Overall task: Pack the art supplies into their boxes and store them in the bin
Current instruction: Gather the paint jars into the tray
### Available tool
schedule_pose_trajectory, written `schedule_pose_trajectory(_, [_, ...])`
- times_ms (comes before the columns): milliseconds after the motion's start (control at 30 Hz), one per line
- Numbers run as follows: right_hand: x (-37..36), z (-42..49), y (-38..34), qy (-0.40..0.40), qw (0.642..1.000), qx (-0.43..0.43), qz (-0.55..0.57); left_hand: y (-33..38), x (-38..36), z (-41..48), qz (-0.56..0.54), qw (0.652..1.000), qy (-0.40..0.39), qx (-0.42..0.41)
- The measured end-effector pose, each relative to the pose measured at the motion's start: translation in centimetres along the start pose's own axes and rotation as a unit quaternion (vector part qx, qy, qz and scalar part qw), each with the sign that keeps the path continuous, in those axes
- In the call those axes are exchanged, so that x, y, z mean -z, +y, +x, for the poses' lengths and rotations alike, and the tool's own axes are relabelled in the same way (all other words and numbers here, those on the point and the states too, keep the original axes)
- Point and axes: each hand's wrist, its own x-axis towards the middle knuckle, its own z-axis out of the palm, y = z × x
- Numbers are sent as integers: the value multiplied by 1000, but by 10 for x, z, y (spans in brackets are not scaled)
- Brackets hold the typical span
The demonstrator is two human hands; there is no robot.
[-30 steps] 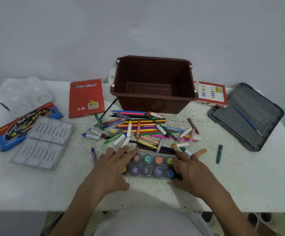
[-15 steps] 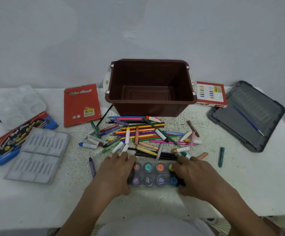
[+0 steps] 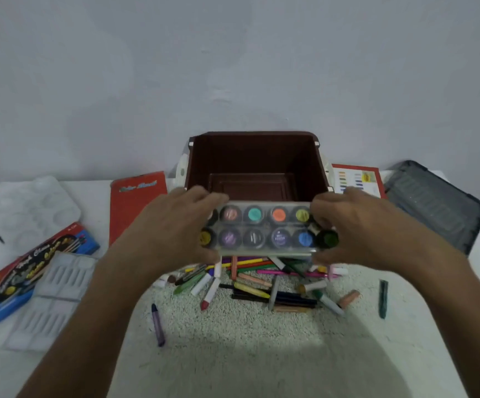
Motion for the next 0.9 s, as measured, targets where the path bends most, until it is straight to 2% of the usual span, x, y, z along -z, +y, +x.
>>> schedule_pose_trajectory(133, [-2, 36, 27, 88, 996, 7, -12, -18, 10, 38, -13, 994, 104, 8])
schedule_pose_trajectory(300, [-25, 87, 68, 181, 982, 13, -51, -38, -11, 92, -4, 986, 166, 23])
schedule_pose_trajectory(367, [-34, 106, 76, 159, 986, 5, -54, -48, -21, 109, 0, 988, 149, 28])
schedule_pose_trajectory(433, [-42, 123, 77, 107, 992, 2, -73, -56, -30, 125, 26, 994, 98, 35])
schedule_pose_trajectory(533, [-53, 144, 77, 20, 992, 22, -124, -61, -43, 144, 95, 995, 12, 35])
schedule_pose_trajectory(600, [-62, 153, 78, -11, 989, 38, -143, -60, -54, 151, 151, 988, -20, 26])
schedule_pose_trajectory(700, [-72, 161, 80, -35, 984, 41, -169, -58, -65, 156, 220, 975, -24, 16])
schedule_pose_trajectory(900, [-78, 161, 81, -54, 982, 41, -178, -61, -71, 159, 258, 966, -31, -8])
